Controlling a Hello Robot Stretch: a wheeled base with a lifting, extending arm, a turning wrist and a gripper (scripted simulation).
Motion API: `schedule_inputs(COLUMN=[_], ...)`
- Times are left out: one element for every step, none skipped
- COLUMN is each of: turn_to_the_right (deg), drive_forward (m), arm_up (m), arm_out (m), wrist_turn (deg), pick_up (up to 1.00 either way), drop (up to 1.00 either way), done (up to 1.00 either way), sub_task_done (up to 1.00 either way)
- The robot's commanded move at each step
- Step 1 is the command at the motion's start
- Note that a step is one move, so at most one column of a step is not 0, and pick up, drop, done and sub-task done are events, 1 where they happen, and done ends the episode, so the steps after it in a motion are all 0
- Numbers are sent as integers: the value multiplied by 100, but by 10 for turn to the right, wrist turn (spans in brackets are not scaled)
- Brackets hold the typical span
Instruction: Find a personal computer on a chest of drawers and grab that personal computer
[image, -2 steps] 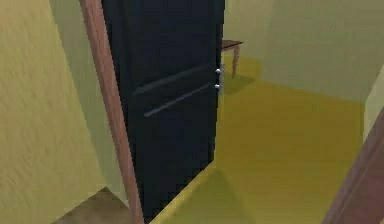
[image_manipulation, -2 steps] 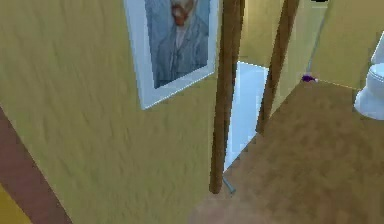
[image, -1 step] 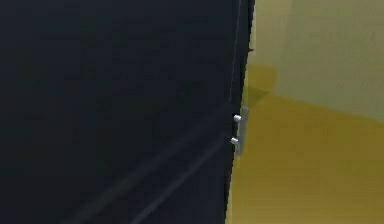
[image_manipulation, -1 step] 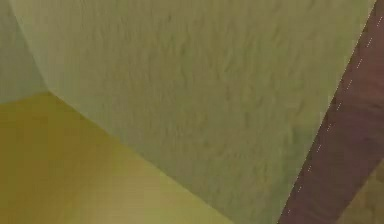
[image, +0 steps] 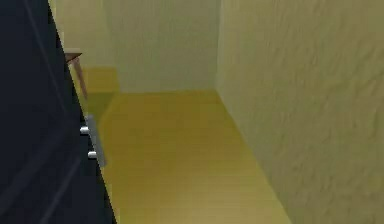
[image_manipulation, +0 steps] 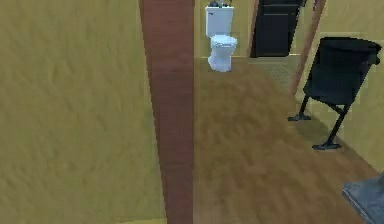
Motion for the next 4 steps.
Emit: schedule_inputs(turn_to_the_right=[0,60,0,-450], drive_forward=[100,0,10,0], arm_up=[0,0,0,0], arm_out=[0,0,0,0], wrist_turn=[0,0,0,0], pick_up=[0,0,0,0], drop=[0,0,0,0], done=[0,0,0,0], sub_task_done=[0,0,0,0])
